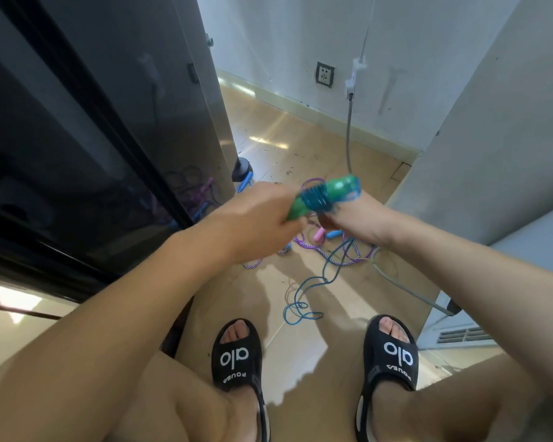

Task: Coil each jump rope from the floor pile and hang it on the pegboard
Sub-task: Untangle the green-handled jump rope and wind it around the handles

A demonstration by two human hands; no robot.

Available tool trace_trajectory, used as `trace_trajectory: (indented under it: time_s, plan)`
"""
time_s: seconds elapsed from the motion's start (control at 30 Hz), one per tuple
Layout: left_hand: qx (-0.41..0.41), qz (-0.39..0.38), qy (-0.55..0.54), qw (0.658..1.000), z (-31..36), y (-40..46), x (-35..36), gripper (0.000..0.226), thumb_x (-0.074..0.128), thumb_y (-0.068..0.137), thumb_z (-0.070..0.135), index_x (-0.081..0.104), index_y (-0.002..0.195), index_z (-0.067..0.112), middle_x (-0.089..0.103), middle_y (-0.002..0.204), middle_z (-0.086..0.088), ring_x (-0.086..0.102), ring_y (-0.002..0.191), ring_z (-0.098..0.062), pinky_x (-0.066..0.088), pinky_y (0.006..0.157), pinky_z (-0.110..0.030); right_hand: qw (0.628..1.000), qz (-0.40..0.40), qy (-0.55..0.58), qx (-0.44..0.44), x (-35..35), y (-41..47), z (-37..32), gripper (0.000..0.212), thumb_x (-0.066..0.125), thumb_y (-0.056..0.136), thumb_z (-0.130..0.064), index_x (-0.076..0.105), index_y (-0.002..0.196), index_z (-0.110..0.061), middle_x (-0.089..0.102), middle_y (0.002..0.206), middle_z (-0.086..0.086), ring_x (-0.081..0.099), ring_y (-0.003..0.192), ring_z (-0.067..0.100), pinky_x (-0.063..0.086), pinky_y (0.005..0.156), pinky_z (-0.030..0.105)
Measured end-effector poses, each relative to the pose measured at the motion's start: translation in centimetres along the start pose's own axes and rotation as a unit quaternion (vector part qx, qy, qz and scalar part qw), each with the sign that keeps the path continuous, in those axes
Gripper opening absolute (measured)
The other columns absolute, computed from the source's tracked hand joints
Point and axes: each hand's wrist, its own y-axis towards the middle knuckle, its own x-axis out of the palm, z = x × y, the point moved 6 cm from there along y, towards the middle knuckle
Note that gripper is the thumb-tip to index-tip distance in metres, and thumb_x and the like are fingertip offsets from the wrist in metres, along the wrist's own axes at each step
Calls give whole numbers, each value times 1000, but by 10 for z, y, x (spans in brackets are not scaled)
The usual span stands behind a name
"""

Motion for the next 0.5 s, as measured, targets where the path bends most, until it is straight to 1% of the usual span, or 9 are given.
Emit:
trace_trajectory:
  time_s: [0.07,0.13,0.2,0.27,0.33,0.37,0.43,0.47,0.5]
  plan:
    - [-79,41,-40,995,-23,6,-5,25,51,99,28,48,75,19,56,74,-4,53,70,-25,43,65,-37,998,46,-11,32,8,-7,2,48,44,103,-39,40,62,-14,42,57,3,37,55,18,30,49,26]
    - [-150,37,-38,987,-48,10,-1,26,49,98,32,48,75,20,56,77,-5,54,72,-24,43,65,-37,997,58,-42,29,20,-20,-8,53,37,104,-45,41,64,-11,48,60,4,40,58,22,33,56,31]
    - [-191,-3,8,982,-65,12,8,22,48,97,33,54,84,16,58,84,-6,58,77,-24,43,65,-36,994,52,-94,-15,32,-32,-24,53,36,105,-41,41,66,-6,51,62,6,43,62,23,38,61,33]
    - [-185,-51,69,979,-67,15,17,18,45,95,29,55,92,14,60,90,-7,60,80,-23,46,66,-35,989,31,-117,-81,39,-42,-45,47,39,104,-36,35,64,-11,42,59,4,37,60,19,34,58,35]
    - [-156,-69,126,977,-58,18,22,12,43,95,21,51,90,13,58,88,-6,58,77,-24,49,66,-36,982,44,-132,-129,30,-43,-60,46,42,102,-35,31,62,-14,34,55,-1,31,54,14,32,55,37]
    - [-146,-62,144,977,-54,20,20,11,43,96,19,49,89,14,55,85,-5,55,74,-24,46,64,-34,978,62,-146,-138,22,-41,-64,47,44,101,-36,32,63,-12,34,54,2,35,51,15,35,55,38]
    - [-122,-69,190,972,-45,19,18,15,41,99,16,43,84,14,49,85,-4,48,66,-20,36,56,-30,970,93,-169,-148,5,-37,-70,49,46,100,-40,37,64,-7,38,56,12,57,54,23,43,55,41]
    - [-105,-80,226,965,-41,16,20,16,40,101,17,43,86,12,47,87,-4,47,67,-20,33,57,-30,964,100,-188,-158,-1,-36,-74,51,46,100,-43,40,64,-7,40,56,14,63,59,26,43,54,40]
    - [-82,-95,263,957,-38,15,25,16,40,103,20,46,91,11,44,88,-4,49,71,-23,34,61,-29,957,104,-211,-169,-4,-36,-79,52,48,99,-45,43,64,-7,41,55,14,63,59,26,42,53,39]
